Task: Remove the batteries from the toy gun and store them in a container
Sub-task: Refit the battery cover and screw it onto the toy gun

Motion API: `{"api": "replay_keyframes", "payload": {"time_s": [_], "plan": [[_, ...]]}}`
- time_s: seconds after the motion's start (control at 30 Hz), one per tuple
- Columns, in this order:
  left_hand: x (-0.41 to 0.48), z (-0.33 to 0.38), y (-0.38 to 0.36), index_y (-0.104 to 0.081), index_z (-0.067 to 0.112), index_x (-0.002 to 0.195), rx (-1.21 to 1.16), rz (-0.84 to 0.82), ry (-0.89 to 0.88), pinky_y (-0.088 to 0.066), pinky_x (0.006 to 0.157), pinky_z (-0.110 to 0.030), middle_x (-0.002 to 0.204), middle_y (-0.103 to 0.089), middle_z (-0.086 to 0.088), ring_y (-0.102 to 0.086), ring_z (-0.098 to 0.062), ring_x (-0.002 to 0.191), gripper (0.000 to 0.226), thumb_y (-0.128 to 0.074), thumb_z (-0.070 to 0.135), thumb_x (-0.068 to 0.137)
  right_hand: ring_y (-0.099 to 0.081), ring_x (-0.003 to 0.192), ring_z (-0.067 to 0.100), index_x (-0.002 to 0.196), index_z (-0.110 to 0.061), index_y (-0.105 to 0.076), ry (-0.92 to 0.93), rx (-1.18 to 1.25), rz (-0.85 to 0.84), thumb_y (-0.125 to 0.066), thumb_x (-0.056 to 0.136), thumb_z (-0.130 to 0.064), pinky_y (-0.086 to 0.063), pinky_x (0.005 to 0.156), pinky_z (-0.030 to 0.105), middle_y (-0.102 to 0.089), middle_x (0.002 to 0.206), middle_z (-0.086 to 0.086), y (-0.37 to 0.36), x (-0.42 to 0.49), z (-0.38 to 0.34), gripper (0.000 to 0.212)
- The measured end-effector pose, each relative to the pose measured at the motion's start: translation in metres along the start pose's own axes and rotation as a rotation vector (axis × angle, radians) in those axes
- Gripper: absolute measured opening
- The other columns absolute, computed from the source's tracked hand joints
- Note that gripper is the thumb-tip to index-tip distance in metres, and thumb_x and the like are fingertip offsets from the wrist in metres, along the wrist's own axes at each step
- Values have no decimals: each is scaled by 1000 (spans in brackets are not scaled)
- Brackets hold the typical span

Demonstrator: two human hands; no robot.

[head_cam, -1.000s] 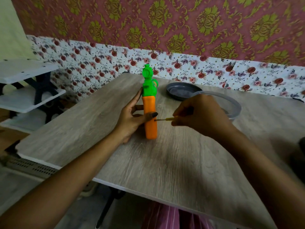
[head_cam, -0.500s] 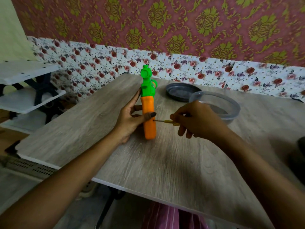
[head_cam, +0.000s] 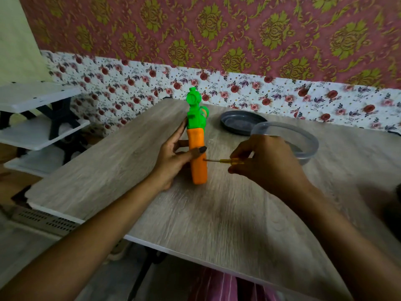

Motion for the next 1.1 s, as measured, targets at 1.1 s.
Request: {"api": "replay_keyframes", "payload": {"time_s": [1.1], "plan": [[-1,2,-1,-33,54,126,39,0,-8,-49,86,-31,124,-56,-8,-55,-14,107,98,-85,55,43,-58,68,5,87,-24,-71,-1,46,86,-76,71,-36,-51,63,26,-69,80,-6,-4,-9,4,20]]}}
Point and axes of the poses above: each hand's wrist, its own x-axis towards the middle knuckle, its own y-axis out of the back of the hand, z = x × y, the point moved 3 cm from there along x, towards the middle knuckle
